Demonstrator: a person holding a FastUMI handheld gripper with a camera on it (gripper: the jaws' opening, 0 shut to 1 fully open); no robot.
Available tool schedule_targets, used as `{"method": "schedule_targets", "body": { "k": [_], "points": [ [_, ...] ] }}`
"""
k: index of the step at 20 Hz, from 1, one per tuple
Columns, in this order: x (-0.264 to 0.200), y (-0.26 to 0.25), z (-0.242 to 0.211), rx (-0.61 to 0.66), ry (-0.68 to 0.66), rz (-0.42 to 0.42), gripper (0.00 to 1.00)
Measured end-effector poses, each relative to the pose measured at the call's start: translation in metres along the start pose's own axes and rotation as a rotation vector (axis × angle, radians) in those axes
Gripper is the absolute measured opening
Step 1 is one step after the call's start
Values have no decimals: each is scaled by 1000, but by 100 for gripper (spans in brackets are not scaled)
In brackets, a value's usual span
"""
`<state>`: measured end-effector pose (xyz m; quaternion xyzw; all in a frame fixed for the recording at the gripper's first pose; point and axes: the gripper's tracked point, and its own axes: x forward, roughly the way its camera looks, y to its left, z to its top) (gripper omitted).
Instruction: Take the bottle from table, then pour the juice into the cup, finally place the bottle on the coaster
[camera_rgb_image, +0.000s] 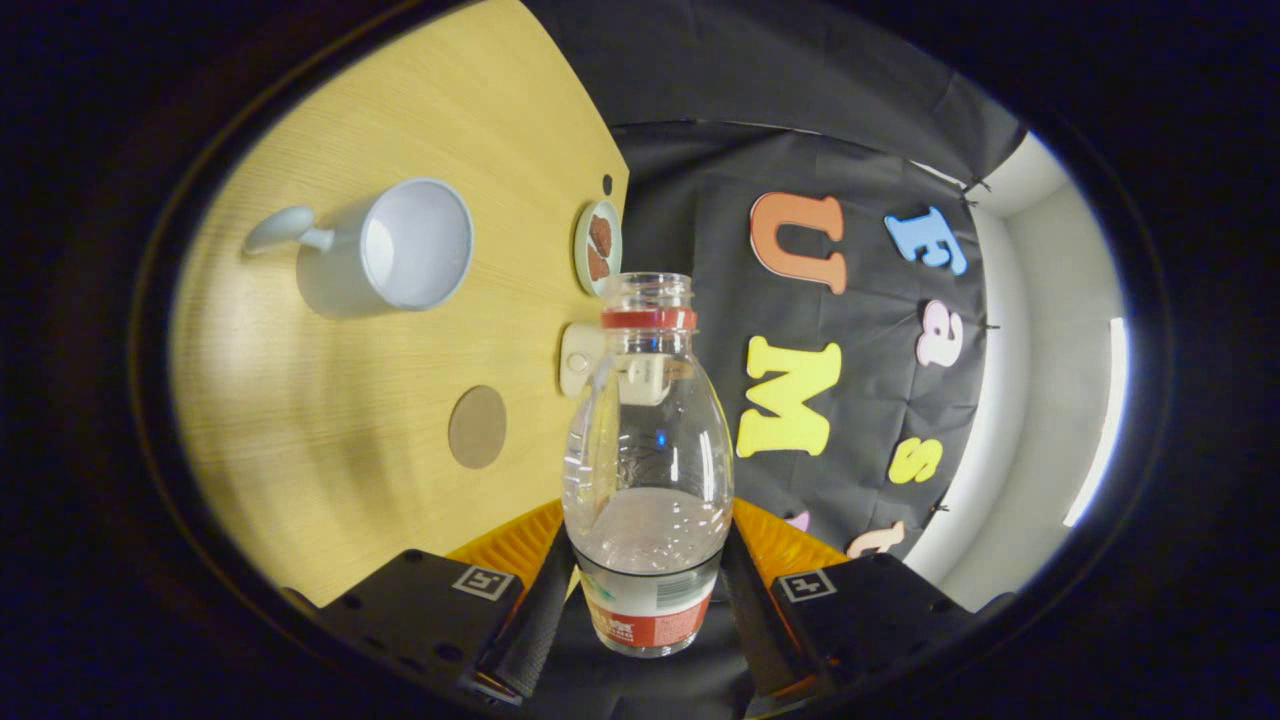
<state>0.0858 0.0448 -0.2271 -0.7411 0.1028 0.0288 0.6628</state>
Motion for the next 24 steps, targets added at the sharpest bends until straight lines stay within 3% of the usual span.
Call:
{"method": "schedule_targets", "body": {
  "k": [24],
  "points": [
    [-1,-8,-1,-98,32,-10,81]
  ]
}}
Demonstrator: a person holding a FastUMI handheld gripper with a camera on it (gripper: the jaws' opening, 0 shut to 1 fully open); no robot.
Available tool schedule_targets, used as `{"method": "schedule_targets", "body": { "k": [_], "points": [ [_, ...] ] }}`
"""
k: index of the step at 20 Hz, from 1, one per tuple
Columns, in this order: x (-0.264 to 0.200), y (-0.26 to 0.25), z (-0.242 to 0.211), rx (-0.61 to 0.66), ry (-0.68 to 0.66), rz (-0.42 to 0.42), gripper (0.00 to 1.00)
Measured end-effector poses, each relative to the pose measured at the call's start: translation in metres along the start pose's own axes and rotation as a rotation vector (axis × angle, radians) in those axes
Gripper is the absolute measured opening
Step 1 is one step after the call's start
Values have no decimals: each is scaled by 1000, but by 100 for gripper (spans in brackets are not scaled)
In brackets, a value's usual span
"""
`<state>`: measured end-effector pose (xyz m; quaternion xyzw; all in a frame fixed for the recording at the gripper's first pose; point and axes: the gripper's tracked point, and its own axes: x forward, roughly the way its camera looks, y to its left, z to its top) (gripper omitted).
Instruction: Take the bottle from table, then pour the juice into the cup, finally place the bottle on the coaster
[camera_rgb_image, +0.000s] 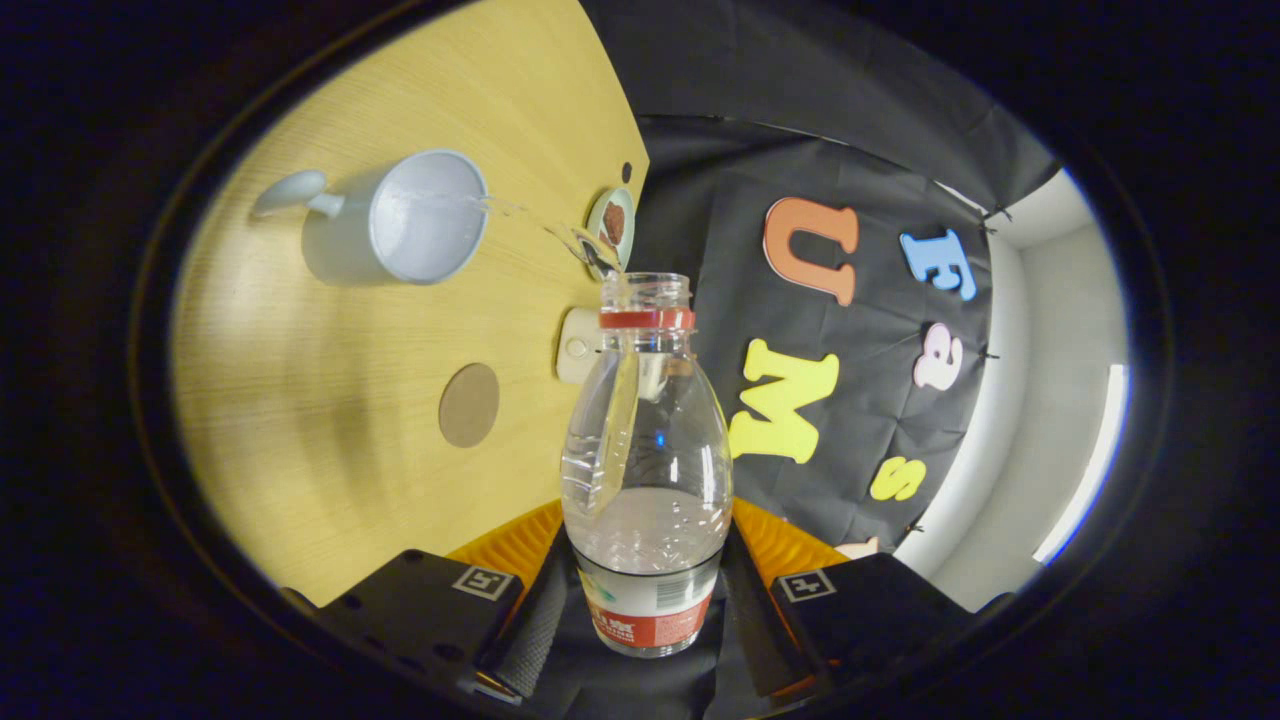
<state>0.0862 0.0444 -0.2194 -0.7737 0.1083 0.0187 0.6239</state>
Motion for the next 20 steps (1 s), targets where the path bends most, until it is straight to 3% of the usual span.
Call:
{"method": "schedule_targets", "body": {
  "k": [20],
  "points": [
    [-9,-5,-5,-54,16,-8,81]
  ]
}}
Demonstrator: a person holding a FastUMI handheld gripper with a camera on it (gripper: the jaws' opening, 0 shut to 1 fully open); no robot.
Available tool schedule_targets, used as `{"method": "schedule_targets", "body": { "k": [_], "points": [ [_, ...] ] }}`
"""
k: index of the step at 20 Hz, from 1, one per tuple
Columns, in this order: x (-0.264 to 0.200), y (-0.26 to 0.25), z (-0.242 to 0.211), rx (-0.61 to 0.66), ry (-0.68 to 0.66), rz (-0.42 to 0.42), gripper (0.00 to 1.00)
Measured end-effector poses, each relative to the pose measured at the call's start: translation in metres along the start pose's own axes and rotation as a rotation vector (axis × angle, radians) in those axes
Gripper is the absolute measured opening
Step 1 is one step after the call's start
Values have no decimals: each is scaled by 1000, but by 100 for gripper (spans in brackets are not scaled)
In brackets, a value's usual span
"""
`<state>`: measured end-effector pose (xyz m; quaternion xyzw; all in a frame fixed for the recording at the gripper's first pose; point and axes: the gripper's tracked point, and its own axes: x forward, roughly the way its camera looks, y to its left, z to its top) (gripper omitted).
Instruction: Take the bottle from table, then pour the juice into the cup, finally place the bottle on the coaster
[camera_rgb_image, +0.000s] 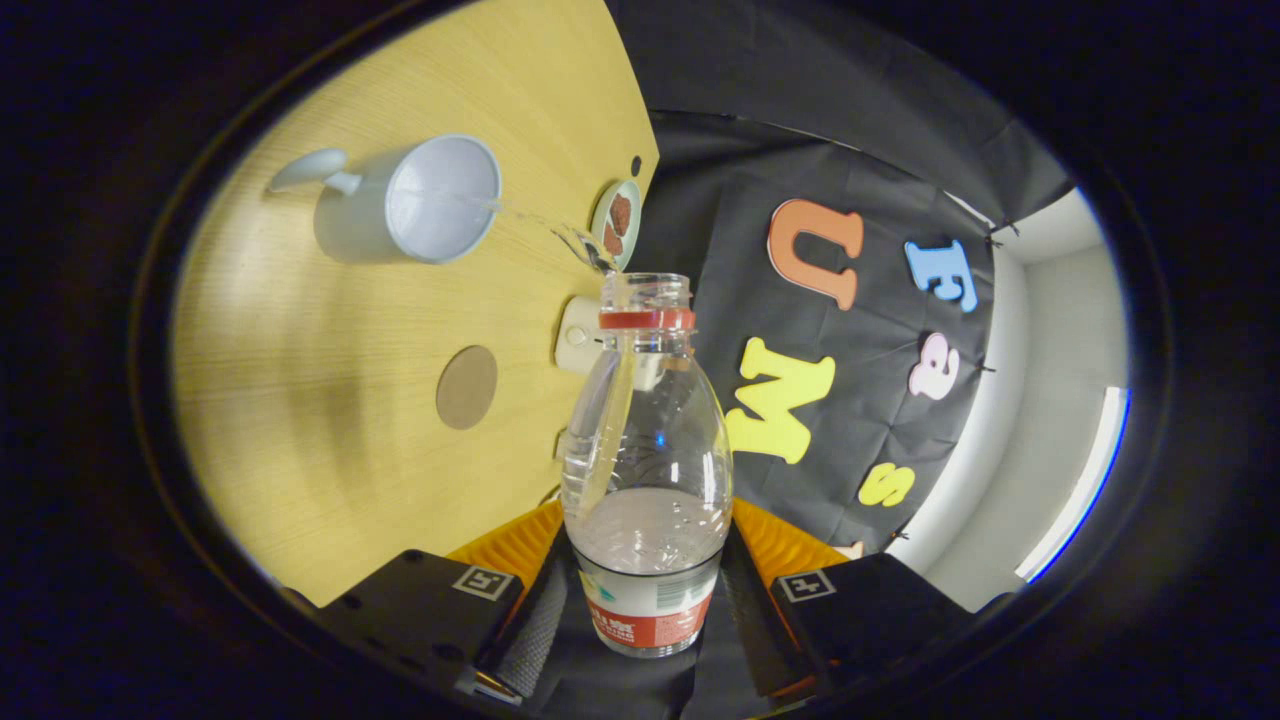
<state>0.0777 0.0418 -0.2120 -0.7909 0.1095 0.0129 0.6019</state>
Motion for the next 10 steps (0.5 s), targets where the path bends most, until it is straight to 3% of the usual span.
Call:
{"method": "schedule_targets", "body": {
  "k": [10],
  "points": [
    [-4,-3,-2,-27,30,-1,81]
  ]
}}
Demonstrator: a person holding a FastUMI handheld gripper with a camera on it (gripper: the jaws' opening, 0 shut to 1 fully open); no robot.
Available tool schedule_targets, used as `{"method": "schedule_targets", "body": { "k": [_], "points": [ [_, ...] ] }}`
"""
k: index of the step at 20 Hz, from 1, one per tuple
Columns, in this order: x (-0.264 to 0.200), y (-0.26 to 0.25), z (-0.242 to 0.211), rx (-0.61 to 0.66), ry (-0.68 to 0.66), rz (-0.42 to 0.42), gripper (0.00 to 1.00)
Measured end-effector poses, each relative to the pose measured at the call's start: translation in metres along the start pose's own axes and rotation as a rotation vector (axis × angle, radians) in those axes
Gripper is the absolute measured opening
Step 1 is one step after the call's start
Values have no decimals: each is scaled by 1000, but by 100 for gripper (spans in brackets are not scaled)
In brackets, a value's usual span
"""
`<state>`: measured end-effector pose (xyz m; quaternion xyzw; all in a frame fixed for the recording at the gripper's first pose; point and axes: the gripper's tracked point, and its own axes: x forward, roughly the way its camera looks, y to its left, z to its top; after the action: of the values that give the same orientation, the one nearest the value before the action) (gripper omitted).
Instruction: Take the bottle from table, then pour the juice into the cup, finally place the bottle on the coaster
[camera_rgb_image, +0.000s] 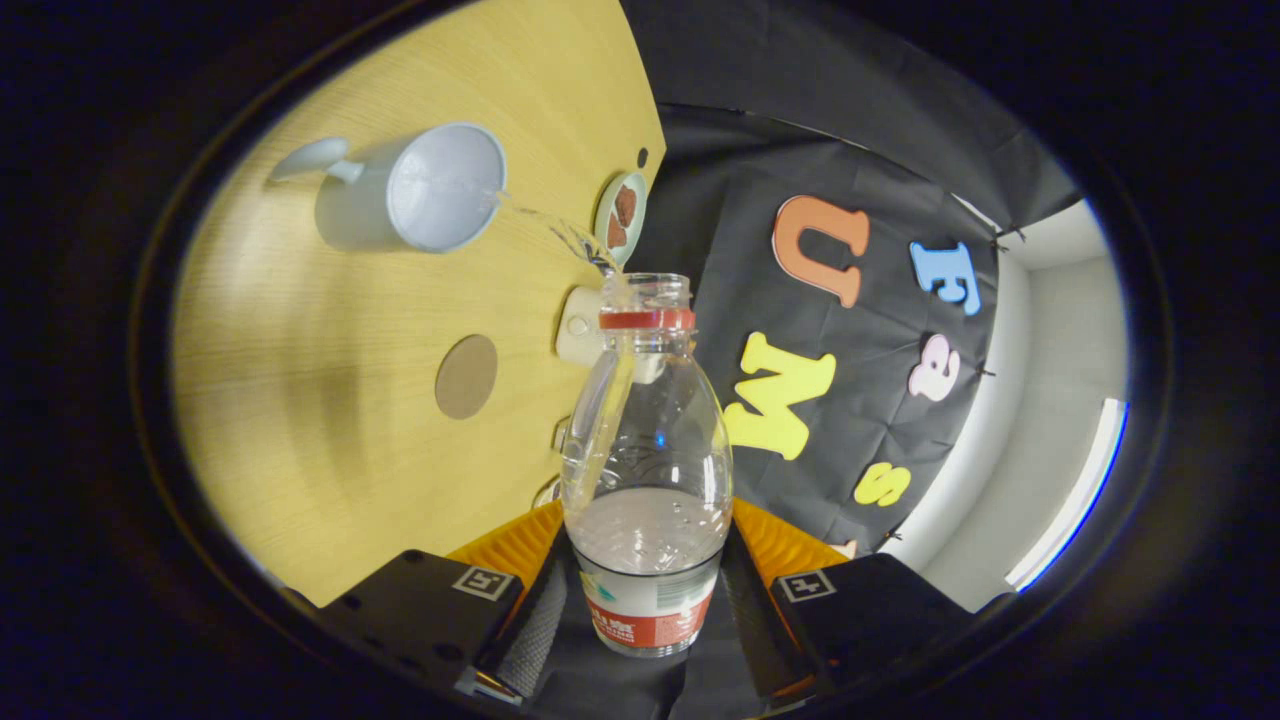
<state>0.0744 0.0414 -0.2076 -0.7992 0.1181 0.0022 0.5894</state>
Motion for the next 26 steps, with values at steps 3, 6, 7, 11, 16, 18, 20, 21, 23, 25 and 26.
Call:
{"method": "schedule_targets", "body": {
  "k": [3,6,7,11,16,18,20,21,23,25,26],
  "points": [
    [3,-1,-3,-6,2,1,81],
    [2,-1,-3,-12,4,7,81],
    [2,-1,-4,-17,5,9,81],
    [3,-5,-3,-36,5,10,81],
    [4,-9,-1,-60,7,13,81],
    [4,-8,0,-70,7,19,81],
    [3,-10,2,-78,7,19,81],
    [4,-10,3,-83,5,18,81],
    [2,-13,6,-100,-2,10,81],
    [5,-19,10,-116,-17,2,81],
    [5,-21,11,-119,-20,-1,81]
  ]
}}
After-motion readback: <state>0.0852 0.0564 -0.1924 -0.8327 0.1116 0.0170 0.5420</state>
